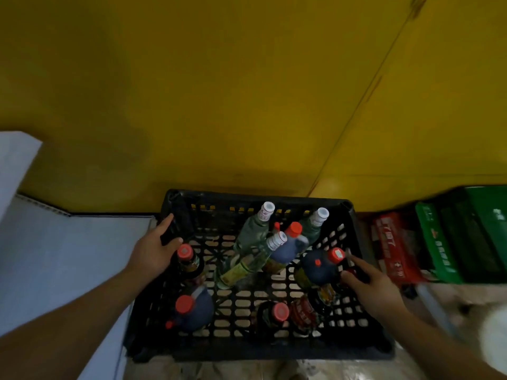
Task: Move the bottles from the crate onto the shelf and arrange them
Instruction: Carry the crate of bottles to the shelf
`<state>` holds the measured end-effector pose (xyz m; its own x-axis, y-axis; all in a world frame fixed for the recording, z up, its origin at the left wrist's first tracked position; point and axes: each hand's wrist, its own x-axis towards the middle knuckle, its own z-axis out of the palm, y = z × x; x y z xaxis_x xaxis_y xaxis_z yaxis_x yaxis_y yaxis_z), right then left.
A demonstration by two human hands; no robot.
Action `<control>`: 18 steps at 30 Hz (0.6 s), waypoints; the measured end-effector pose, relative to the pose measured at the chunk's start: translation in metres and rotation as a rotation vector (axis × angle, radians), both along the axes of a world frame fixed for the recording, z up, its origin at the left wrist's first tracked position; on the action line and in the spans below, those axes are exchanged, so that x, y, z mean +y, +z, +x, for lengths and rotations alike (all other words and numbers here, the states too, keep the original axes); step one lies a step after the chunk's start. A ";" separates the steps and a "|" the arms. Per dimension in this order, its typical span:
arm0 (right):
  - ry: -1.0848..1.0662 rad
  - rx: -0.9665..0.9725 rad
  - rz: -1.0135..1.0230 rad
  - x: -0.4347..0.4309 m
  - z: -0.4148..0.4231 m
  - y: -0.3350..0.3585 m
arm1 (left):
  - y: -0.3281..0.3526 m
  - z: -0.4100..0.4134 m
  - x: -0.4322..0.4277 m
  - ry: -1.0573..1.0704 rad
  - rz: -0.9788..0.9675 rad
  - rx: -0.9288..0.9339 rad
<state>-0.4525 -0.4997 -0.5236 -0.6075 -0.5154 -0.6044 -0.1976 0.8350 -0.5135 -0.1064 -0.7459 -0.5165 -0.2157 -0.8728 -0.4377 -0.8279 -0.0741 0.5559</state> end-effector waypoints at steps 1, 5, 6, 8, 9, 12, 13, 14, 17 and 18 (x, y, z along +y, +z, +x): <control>-0.009 -0.023 0.001 -0.008 0.001 -0.016 | -0.017 0.002 -0.004 0.017 0.010 -0.005; 0.012 -0.031 -0.001 -0.039 -0.002 -0.078 | -0.082 0.012 -0.016 0.089 0.024 0.009; 0.024 -0.019 0.011 -0.044 -0.003 -0.093 | -0.097 0.013 -0.019 0.100 0.020 0.017; 0.033 -0.002 0.034 -0.055 -0.006 -0.122 | -0.126 0.013 -0.024 0.122 0.017 0.030; 0.034 0.000 0.040 -0.060 -0.006 -0.135 | -0.140 0.013 -0.026 0.131 0.019 0.038; 0.057 0.040 0.051 -0.074 -0.007 -0.172 | -0.179 0.012 -0.034 0.176 0.029 0.068; 0.055 0.047 0.053 -0.077 -0.006 -0.184 | -0.190 0.011 -0.037 0.181 0.022 0.073; 0.051 0.049 0.054 -0.079 -0.006 -0.196 | -0.201 0.011 -0.039 0.187 0.017 0.068; 0.021 0.039 0.031 -0.085 -0.004 -0.227 | -0.226 0.009 -0.047 0.208 0.012 0.076; 0.014 0.040 0.028 -0.087 -0.004 -0.235 | -0.235 0.010 -0.050 0.211 0.016 0.072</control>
